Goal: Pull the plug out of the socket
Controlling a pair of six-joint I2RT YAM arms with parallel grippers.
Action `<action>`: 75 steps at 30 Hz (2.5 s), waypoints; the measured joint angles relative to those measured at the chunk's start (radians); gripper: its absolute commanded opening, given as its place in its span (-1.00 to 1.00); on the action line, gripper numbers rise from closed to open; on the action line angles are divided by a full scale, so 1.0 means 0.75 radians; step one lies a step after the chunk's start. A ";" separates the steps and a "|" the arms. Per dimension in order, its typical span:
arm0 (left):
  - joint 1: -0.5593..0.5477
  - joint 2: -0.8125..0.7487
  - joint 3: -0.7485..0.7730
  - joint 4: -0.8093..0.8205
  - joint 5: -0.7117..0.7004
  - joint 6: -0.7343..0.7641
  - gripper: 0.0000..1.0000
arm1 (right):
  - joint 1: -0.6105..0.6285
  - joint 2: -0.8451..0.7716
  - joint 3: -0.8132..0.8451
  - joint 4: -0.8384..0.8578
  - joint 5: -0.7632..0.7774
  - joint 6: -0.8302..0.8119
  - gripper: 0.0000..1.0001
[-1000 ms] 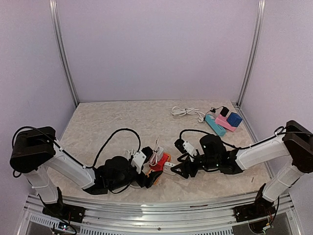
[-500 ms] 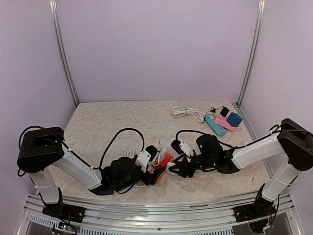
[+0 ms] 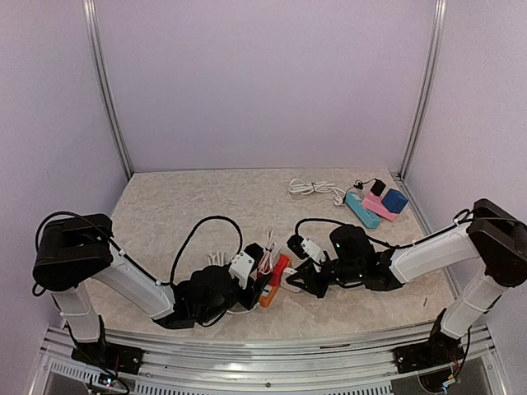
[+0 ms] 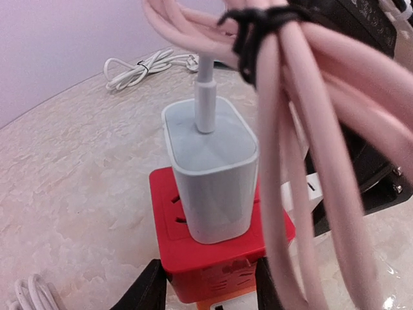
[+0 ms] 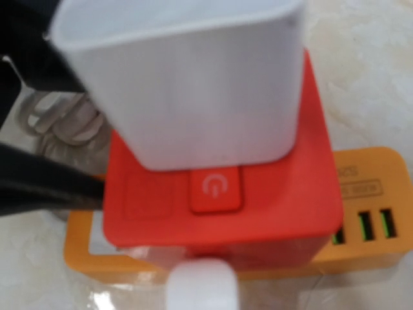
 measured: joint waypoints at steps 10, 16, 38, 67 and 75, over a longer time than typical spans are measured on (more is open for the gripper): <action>-0.005 0.009 0.000 -0.043 -0.042 -0.008 0.38 | 0.000 -0.002 0.005 -0.008 0.009 -0.030 -0.94; -0.039 0.010 0.000 -0.017 -0.020 0.001 0.52 | 0.000 -0.002 0.005 -0.007 0.007 -0.029 -0.99; -0.024 0.115 0.127 0.019 -0.126 0.014 0.03 | -0.001 0.000 0.005 -0.002 0.007 -0.030 -1.00; -0.060 0.131 0.126 0.043 -0.105 -0.042 -0.20 | 0.000 -0.119 -0.037 -0.141 0.001 -0.102 -1.00; -0.068 0.141 0.133 0.048 -0.104 -0.042 -0.23 | 0.000 -0.146 -0.061 -0.149 0.005 -0.103 -1.00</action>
